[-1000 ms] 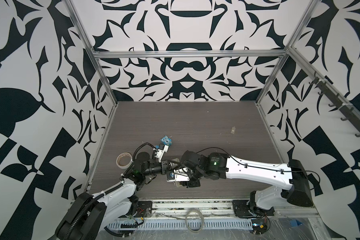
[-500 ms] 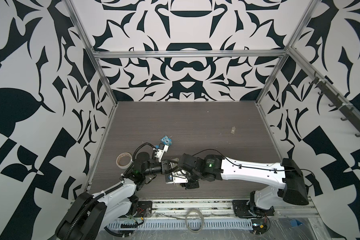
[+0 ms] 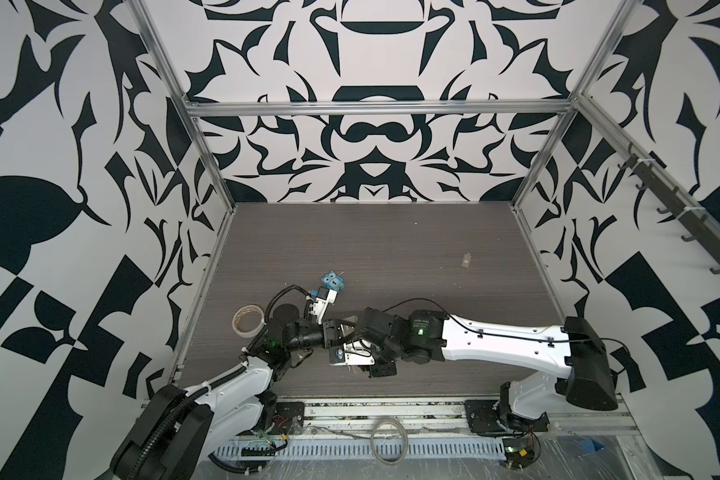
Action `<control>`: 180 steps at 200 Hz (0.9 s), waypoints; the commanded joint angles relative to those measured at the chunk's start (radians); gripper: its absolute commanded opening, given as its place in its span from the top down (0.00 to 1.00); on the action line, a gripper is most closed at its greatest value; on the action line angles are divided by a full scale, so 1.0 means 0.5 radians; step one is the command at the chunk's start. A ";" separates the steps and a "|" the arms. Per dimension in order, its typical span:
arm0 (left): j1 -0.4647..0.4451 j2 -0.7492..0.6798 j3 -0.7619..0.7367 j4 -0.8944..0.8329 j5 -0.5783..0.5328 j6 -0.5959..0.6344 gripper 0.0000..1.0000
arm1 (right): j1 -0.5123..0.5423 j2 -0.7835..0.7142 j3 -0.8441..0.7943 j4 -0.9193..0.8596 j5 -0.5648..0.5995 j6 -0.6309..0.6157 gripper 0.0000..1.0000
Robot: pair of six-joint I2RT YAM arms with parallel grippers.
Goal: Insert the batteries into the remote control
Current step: 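Lower the right gripper fingers onto the batteries in the compartment, then press both batteries down into the compartment with the right gripper fingers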
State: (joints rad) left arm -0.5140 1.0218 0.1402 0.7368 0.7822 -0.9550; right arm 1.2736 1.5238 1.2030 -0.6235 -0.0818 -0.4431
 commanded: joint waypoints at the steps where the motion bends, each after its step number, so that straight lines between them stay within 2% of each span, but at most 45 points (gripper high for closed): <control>1: -0.006 -0.025 0.045 0.117 0.037 -0.043 1.00 | 0.013 -0.019 0.024 0.035 0.033 0.016 0.72; 180: -0.008 0.036 0.020 0.439 0.114 -0.207 1.00 | 0.042 -0.020 0.003 0.059 0.236 -0.049 0.77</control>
State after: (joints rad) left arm -0.5125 1.0489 0.1394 0.8165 0.7830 -1.0023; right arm 1.2873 1.5166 1.2034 -0.6109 -0.0006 -0.4557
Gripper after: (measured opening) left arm 0.253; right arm 0.231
